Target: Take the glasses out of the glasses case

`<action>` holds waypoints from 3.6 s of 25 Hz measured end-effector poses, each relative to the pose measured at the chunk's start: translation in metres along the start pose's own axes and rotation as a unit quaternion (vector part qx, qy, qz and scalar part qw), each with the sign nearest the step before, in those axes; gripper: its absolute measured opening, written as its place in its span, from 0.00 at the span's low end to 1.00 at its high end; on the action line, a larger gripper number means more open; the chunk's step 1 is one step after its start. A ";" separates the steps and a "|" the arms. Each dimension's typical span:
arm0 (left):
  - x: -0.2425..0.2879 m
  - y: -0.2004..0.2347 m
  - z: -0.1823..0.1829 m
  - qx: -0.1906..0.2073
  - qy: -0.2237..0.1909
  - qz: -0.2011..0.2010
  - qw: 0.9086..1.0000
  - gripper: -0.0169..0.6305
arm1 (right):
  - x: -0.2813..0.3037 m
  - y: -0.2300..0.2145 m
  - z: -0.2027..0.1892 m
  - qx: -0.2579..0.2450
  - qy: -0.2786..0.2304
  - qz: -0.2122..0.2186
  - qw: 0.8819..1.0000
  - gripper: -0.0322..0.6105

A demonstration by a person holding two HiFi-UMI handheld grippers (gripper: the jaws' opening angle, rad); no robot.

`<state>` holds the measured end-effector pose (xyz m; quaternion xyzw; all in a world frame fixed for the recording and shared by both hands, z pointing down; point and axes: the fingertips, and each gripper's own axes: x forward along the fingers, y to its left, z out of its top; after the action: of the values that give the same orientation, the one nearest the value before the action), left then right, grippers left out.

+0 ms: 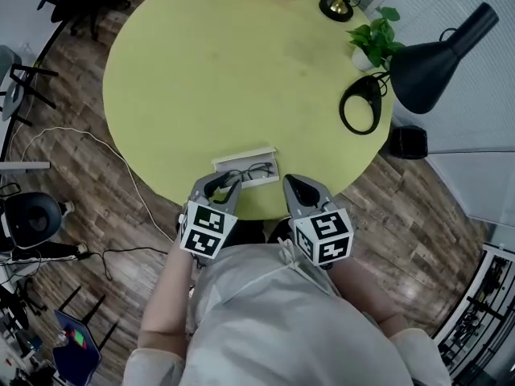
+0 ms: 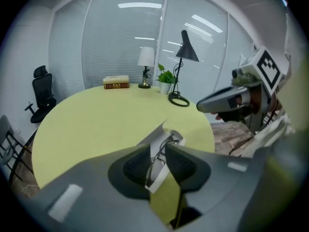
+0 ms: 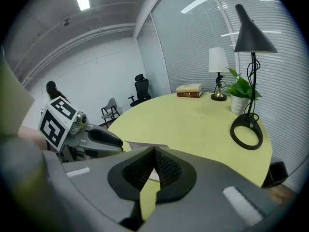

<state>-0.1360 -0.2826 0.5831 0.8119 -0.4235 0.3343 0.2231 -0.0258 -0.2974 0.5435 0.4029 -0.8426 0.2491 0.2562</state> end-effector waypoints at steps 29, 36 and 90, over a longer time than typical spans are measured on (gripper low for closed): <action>0.066 -0.009 -0.029 0.216 0.179 -0.078 0.957 0.08 | 0.026 -0.015 -0.021 0.004 0.046 -0.013 0.999 0.05; 0.060 -0.012 -0.026 0.238 0.173 -0.073 0.953 0.05 | 0.021 -0.018 -0.017 0.010 0.041 -0.014 0.999 0.05; -0.145 0.060 0.089 -0.161 -0.277 0.193 0.927 0.05 | -0.032 0.030 0.063 -0.072 -0.090 0.003 0.993 0.05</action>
<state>-0.2154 -0.2950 0.4213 0.7277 -0.6653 0.0600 0.1556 -0.0471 -0.3019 0.4698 0.4013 -0.8794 0.1513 0.2068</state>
